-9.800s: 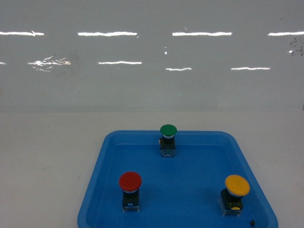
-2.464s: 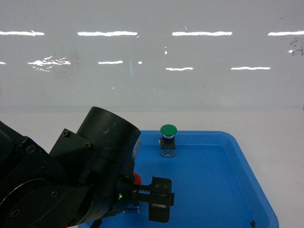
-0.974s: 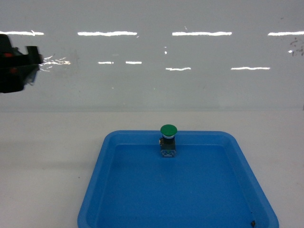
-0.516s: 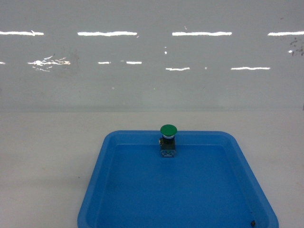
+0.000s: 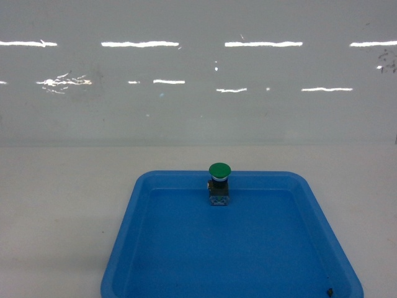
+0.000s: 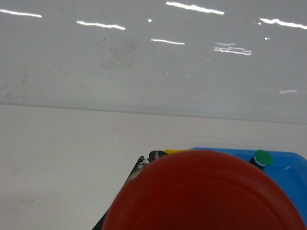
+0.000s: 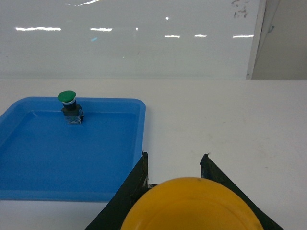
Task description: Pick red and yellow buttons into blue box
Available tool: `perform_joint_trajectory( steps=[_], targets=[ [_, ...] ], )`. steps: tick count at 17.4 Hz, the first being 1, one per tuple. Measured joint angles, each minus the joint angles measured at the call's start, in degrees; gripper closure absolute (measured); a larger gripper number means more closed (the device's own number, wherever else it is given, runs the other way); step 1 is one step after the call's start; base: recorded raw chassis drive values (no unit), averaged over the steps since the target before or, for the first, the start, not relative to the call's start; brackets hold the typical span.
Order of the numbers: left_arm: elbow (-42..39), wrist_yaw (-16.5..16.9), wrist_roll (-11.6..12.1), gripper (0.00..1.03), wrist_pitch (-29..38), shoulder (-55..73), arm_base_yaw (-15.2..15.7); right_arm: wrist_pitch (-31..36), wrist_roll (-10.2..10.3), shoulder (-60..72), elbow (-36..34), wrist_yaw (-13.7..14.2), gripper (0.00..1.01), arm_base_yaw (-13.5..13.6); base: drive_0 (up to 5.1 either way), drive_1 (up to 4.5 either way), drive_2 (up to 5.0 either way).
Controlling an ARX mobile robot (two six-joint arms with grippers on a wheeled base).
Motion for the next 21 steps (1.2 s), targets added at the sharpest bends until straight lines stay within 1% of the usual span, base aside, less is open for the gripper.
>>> perform_joint_trajectory(
  steps=[7, 17, 21],
  targets=[
    [-0.02, -0.02, 0.02, 0.78, -0.11, 0.20, -0.07, 0.02, 0.00, 0.00, 0.00, -0.02, 0.73, 0.00, 0.0, 0.00, 0.0],
    [-0.02, -0.11, 0.02, 0.78, -0.17, 0.20, -0.04, 0.02, 0.00, -0.02, 0.00, -0.04, 0.73, 0.00, 0.0, -2.92, 2.9],
    [-0.02, -0.07, 0.02, 0.78, -0.02, 0.17, -0.04, -0.02, 0.00, -0.04, 0.00, -0.02, 0.73, 0.00, 4.9, -3.47, -1.3]
  ],
)
